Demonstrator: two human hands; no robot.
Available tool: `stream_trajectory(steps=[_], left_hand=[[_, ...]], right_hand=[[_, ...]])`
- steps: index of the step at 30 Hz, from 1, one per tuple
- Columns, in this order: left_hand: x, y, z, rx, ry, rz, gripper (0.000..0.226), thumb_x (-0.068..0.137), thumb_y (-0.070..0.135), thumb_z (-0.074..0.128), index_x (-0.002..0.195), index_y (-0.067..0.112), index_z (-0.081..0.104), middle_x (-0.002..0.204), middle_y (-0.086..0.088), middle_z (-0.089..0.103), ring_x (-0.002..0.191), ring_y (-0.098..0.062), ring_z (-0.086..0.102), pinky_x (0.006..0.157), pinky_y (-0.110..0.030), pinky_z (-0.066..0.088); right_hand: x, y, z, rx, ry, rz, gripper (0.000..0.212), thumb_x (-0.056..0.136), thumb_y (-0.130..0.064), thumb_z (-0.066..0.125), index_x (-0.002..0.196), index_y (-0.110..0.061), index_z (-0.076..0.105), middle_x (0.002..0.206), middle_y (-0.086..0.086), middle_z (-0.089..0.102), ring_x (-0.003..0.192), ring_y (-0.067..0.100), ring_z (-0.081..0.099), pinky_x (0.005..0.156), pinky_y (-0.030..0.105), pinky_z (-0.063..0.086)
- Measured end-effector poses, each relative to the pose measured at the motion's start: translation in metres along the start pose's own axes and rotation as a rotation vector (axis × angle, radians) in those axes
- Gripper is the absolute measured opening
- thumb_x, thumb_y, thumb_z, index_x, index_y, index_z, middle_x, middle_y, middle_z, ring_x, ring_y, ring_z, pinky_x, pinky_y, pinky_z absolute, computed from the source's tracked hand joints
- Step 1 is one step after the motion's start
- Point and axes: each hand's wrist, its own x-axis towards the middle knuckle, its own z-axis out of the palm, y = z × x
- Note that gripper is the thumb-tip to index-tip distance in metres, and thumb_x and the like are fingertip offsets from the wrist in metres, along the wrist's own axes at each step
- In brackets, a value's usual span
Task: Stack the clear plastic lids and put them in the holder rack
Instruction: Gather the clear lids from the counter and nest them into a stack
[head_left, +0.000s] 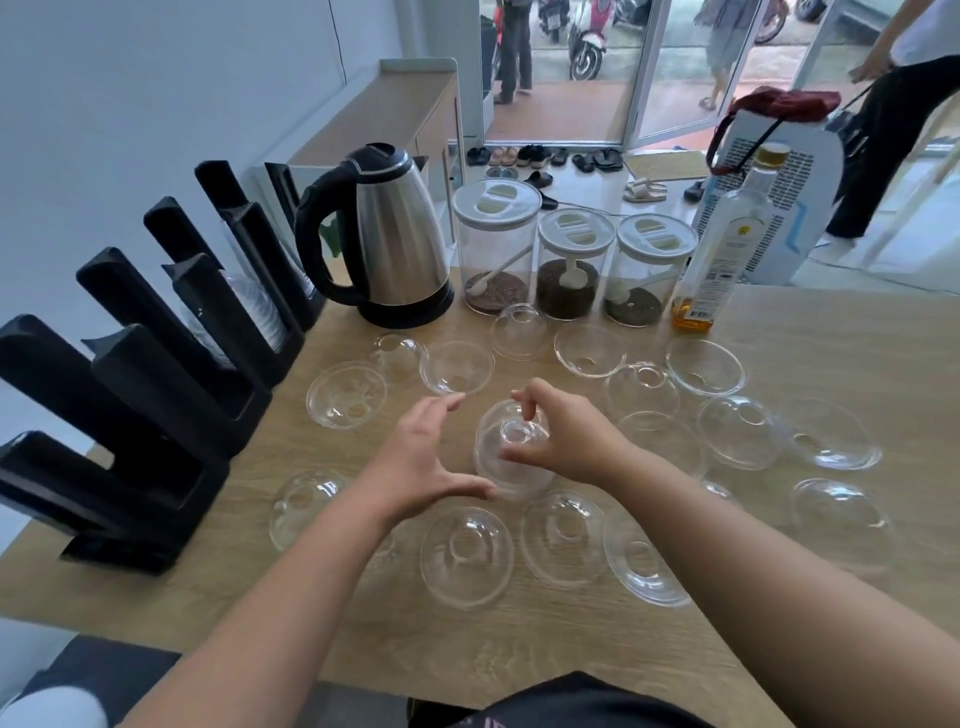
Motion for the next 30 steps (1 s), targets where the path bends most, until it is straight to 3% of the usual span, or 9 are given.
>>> stream_trajectory(steps=[5,9,11,13,16,20,23,26,30], left_hand=[[-0.029,0.003,-0.005,0.377,-0.196,0.014,0.122,0.043,0.082,0.071,0.149,0.035,0.032,0.151,0.014,0.038,0.142,-0.012,0.025,0.12,-0.04,0.016],[-0.042,0.0,0.012,0.563,-0.346,0.033,0.121,0.048,0.082,0.07,0.152,0.039,0.023,0.157,0.014,0.028,0.15,-0.015,0.008,0.117,-0.059,-0.012],[-0.043,-0.001,0.02,0.573,-0.357,0.051,0.113,0.055,0.077,0.072,0.15,0.038,0.027,0.154,0.012,0.034,0.149,-0.014,0.015,0.116,-0.059,-0.015],[-0.042,0.0,0.023,0.534,-0.341,0.055,0.103,0.059,0.071,0.074,0.147,0.038,0.033,0.147,0.013,0.042,0.143,-0.011,0.028,0.117,-0.055,-0.015],[-0.041,0.0,0.02,0.49,-0.313,0.068,0.097,0.061,0.066,0.077,0.144,0.035,0.038,0.141,0.013,0.048,0.139,-0.009,0.035,0.118,-0.048,-0.014],[-0.042,0.007,0.01,0.445,-0.265,0.087,0.094,0.063,0.063,0.078,0.143,0.035,0.04,0.141,0.013,0.047,0.139,-0.01,0.032,0.118,-0.046,-0.013],[-0.035,0.018,-0.005,0.347,-0.225,0.12,0.091,0.061,0.059,0.081,0.14,0.037,0.041,0.138,0.014,0.046,0.135,-0.009,0.032,0.123,-0.045,0.005],[-0.017,0.031,-0.018,0.188,-0.195,0.155,0.09,0.059,0.054,0.085,0.137,0.04,0.043,0.134,0.019,0.042,0.129,-0.006,0.034,0.113,-0.034,0.032],[0.016,0.04,-0.012,0.096,-0.136,0.161,0.089,0.06,0.047,0.088,0.138,0.034,0.046,0.132,0.015,0.043,0.126,-0.005,0.041,0.108,-0.026,0.035]], right_hand=[[0.0,0.006,0.013,-0.016,-0.041,0.052,0.065,0.067,-0.049,0.082,0.116,-0.028,0.045,0.121,-0.004,0.063,0.104,0.022,0.063,0.089,0.043,0.051],[0.0,0.007,0.011,-0.003,-0.059,0.056,0.066,0.067,-0.05,0.083,0.123,-0.03,0.053,0.132,-0.004,0.059,0.12,0.019,0.056,0.101,0.039,0.045],[-0.004,0.004,0.006,0.003,-0.063,0.028,0.071,0.066,-0.05,0.083,0.129,-0.032,0.054,0.147,-0.005,0.046,0.134,0.016,0.044,0.11,0.035,0.036],[-0.014,0.003,-0.001,0.022,-0.033,-0.006,0.076,0.064,-0.054,0.083,0.131,-0.035,0.051,0.15,-0.008,0.038,0.138,0.015,0.035,0.114,0.037,0.031],[-0.041,0.004,-0.013,-0.075,-0.005,-0.042,0.075,0.062,-0.062,0.079,0.128,-0.039,0.051,0.134,-0.01,0.048,0.129,0.016,0.04,0.109,0.043,0.037],[-0.081,0.002,-0.013,-0.48,-0.219,0.03,0.081,0.06,-0.079,0.065,0.13,-0.046,0.043,0.131,-0.014,0.049,0.133,0.017,0.033,0.112,0.043,0.022],[-0.094,0.007,0.002,-0.601,-0.238,0.052,0.083,0.061,-0.081,0.062,0.133,-0.046,0.038,0.132,-0.013,0.049,0.136,0.019,0.032,0.115,0.049,0.013],[-0.095,0.005,0.007,-0.6,-0.225,0.072,0.086,0.061,-0.08,0.062,0.134,-0.046,0.036,0.133,-0.012,0.051,0.137,0.02,0.031,0.115,0.056,0.009],[-0.097,0.004,0.01,-0.602,-0.218,0.057,0.089,0.057,-0.081,0.063,0.134,-0.045,0.037,0.129,-0.013,0.054,0.136,0.018,0.029,0.113,0.054,0.0]])
